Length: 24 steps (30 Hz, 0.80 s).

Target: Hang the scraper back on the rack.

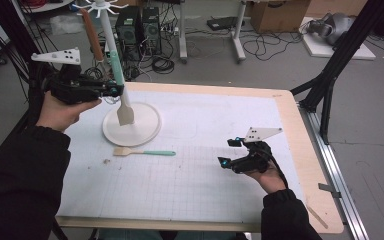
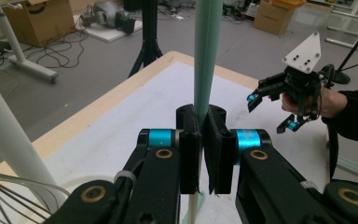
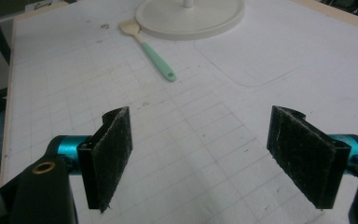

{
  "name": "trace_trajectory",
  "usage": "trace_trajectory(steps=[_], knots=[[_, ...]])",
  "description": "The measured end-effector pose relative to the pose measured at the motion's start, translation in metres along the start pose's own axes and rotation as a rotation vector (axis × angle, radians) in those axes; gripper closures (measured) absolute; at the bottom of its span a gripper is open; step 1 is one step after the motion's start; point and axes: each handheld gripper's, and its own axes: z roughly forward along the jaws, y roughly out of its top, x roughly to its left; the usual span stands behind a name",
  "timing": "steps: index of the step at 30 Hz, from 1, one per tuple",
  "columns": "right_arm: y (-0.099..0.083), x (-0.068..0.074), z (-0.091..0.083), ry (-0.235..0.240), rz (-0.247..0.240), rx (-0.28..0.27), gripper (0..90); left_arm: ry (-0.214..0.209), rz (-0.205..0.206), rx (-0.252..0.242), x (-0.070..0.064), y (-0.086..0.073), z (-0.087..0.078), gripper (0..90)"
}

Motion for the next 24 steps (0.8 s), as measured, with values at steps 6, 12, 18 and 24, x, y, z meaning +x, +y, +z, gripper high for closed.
trace_trajectory(steps=[6, 12, 18, 24], knots=[[-0.002, -0.001, -0.001, -0.002, 0.011, 0.001, 21.2, 0.000, -0.017, -0.029, 0.005, 0.004, -0.004, 84.3], [-0.002, -0.001, 0.000, -0.005, 0.006, 0.003, 21.2, 0.005, -0.024, -0.040, 0.011, 0.010, -0.008, 84.3], [-0.003, -0.003, -0.001, -0.012, 0.012, 0.002, 21.2, 0.013, -0.028, -0.052, 0.018, 0.016, -0.011, 84.4], [-0.006, -0.006, 0.000, -0.031, 0.025, 0.015, 21.2, 0.006, -0.021, -0.057, 0.024, 0.024, -0.011, 84.4]])
